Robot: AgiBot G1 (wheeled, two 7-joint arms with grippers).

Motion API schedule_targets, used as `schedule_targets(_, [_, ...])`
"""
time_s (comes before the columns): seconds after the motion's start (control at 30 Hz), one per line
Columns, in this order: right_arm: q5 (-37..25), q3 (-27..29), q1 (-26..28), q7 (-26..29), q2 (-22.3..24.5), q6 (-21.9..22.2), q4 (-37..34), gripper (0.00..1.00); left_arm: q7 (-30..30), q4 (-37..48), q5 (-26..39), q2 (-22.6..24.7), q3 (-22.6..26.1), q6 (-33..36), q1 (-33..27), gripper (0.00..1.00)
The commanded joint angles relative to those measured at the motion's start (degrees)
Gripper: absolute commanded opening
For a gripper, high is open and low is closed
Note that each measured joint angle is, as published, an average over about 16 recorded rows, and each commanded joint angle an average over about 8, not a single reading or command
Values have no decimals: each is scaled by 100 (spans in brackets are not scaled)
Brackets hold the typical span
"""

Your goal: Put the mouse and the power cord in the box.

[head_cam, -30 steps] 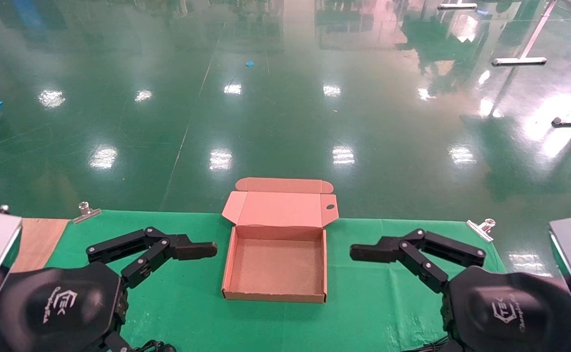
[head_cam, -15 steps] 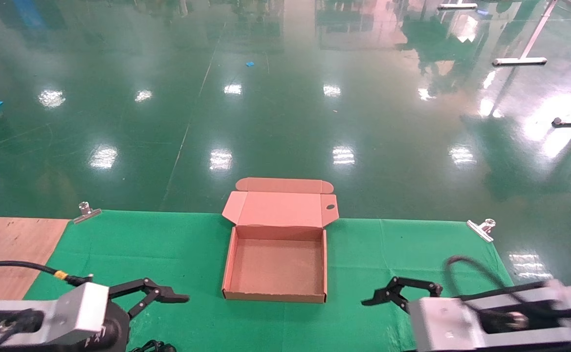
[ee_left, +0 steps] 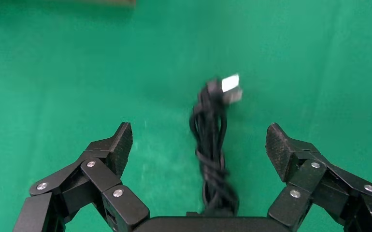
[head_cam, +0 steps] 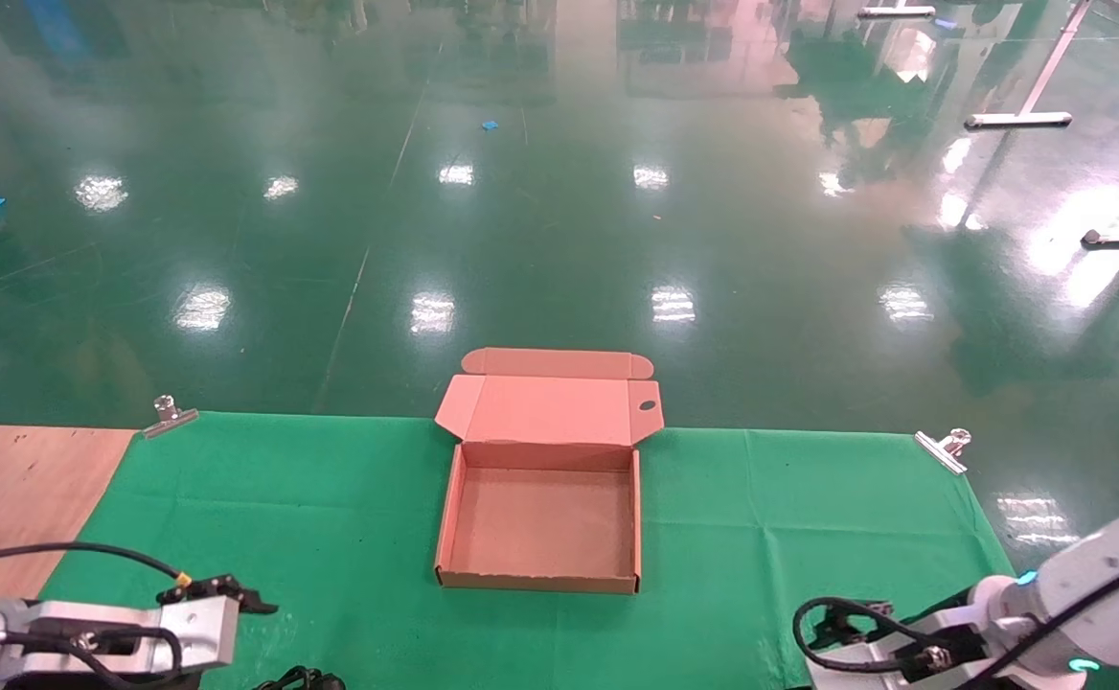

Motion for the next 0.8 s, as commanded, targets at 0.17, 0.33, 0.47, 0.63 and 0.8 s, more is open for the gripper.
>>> schedule_targets(0.17, [-579,-260,109,-507,-459,478,-944,100,78,443,673,285,314,-167,-211,100])
schedule_targets(0.33, [-566,-253,183,-1000,-713,830,-1776,100,113,803,918,490,467,-198,-277,100])
schedule_targets(0.47, [-516,-220,259,-1387,-874,1086,-2395,100,191,1100,1037,624,524,-307,-332,100])
schedule_targets(0.63, [-402,-152,361,-1827,-1035,1327,-3048,100,334,1426,1105,747,542,-471,-397,100])
schedule_targets(0.8, [-310,-102,471,-2184,-1179,1463,-3583,47,460,1712,1166,830,556,-613,-464,53])
